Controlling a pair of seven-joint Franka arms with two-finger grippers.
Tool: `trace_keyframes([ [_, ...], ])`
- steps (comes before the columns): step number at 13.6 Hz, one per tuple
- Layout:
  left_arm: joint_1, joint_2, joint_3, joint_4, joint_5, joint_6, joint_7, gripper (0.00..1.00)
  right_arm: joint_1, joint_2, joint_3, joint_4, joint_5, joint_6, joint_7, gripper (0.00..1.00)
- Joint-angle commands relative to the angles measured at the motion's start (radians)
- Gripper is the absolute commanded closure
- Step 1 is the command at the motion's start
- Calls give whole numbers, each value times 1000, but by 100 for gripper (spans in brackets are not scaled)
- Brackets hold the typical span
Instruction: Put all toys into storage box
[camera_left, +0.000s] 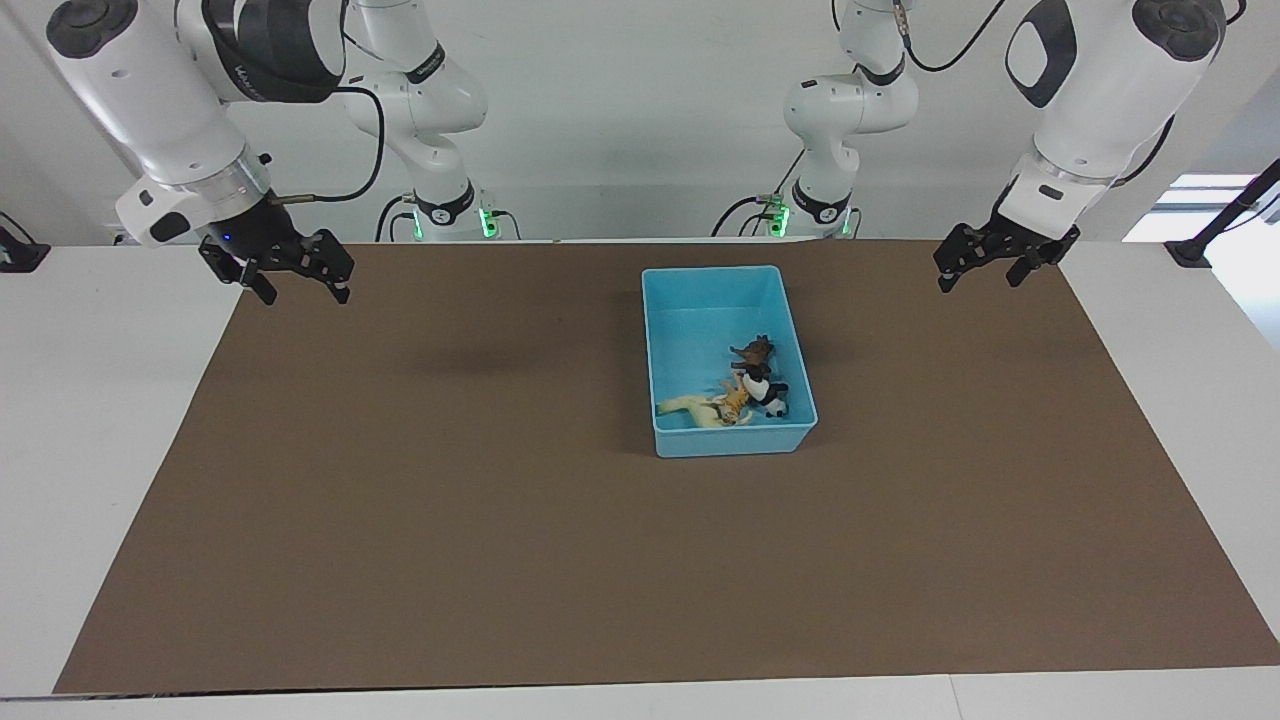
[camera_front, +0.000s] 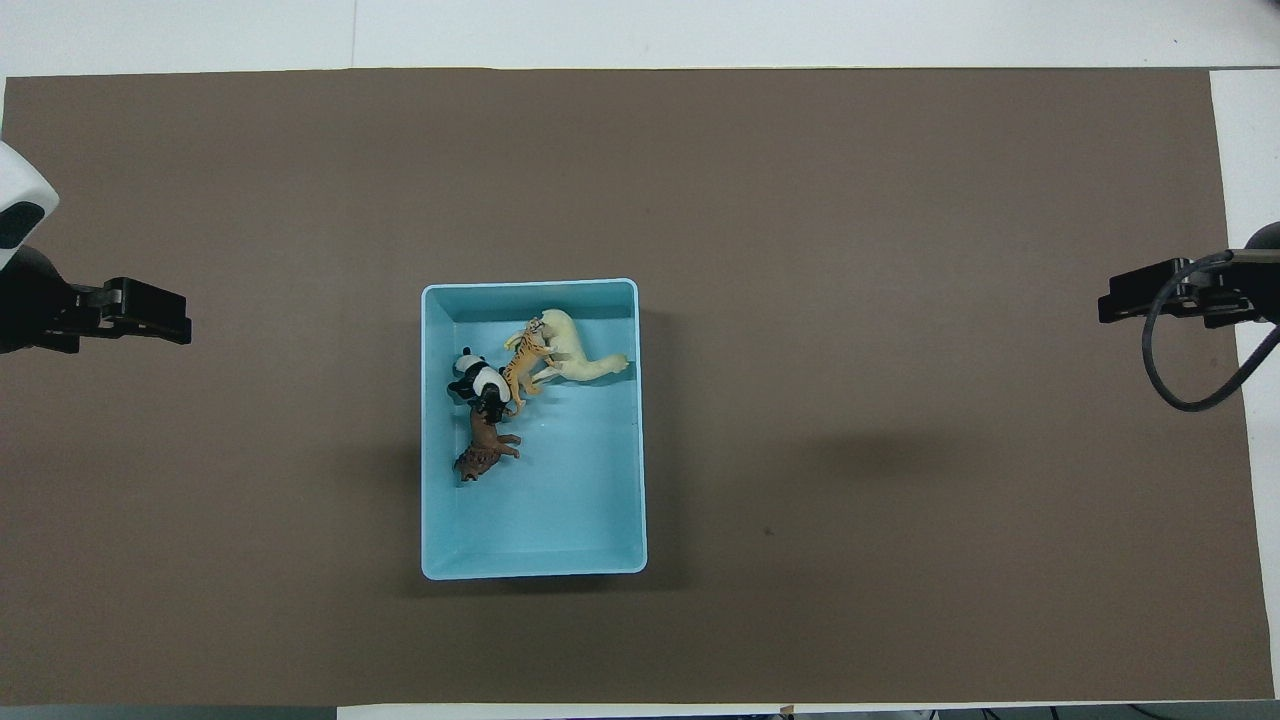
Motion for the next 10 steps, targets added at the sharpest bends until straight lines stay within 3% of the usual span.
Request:
trace_keyframes([
  [1, -7, -8, 6, 2, 20, 7, 4, 0, 16, -13, 7, -2, -60, -5, -31, 0],
  [10, -10, -7, 6, 3, 20, 9, 3, 0, 21, -19, 7, -13, -62, -10, -50, 0],
])
